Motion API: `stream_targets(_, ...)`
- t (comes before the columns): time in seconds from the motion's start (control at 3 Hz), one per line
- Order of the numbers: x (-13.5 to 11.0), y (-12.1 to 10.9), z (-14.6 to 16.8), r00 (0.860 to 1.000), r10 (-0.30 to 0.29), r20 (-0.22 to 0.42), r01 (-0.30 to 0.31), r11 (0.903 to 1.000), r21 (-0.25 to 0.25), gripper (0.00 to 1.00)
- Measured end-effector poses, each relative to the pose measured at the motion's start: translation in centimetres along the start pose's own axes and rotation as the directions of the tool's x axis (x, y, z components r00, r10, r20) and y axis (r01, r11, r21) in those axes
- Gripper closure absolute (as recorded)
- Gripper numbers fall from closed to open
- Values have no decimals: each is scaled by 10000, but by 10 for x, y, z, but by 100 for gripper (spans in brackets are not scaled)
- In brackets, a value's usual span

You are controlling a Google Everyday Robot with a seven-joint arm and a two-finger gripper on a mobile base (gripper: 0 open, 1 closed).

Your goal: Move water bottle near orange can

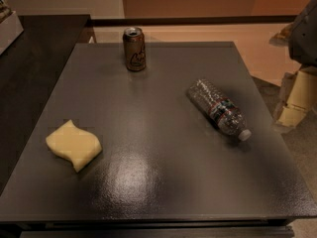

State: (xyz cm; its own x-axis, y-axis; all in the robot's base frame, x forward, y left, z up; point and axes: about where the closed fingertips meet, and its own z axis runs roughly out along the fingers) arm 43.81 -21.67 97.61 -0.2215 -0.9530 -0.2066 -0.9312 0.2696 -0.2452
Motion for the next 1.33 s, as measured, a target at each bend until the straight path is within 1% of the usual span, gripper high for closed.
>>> stream_targets(0.33,0,0,0,10000,0,1,0,10000,2,0)
stream_targets(0.67,-8,-9,9,9976,679,115,-675,9972,-311,0)
stream_targets(1.0,-26,-16,34,9855,1697,-37,-1696,9832,-680,0)
stream_targets(1.33,-43,-18,64,9549,2932,-462,-2962,9518,-802,0)
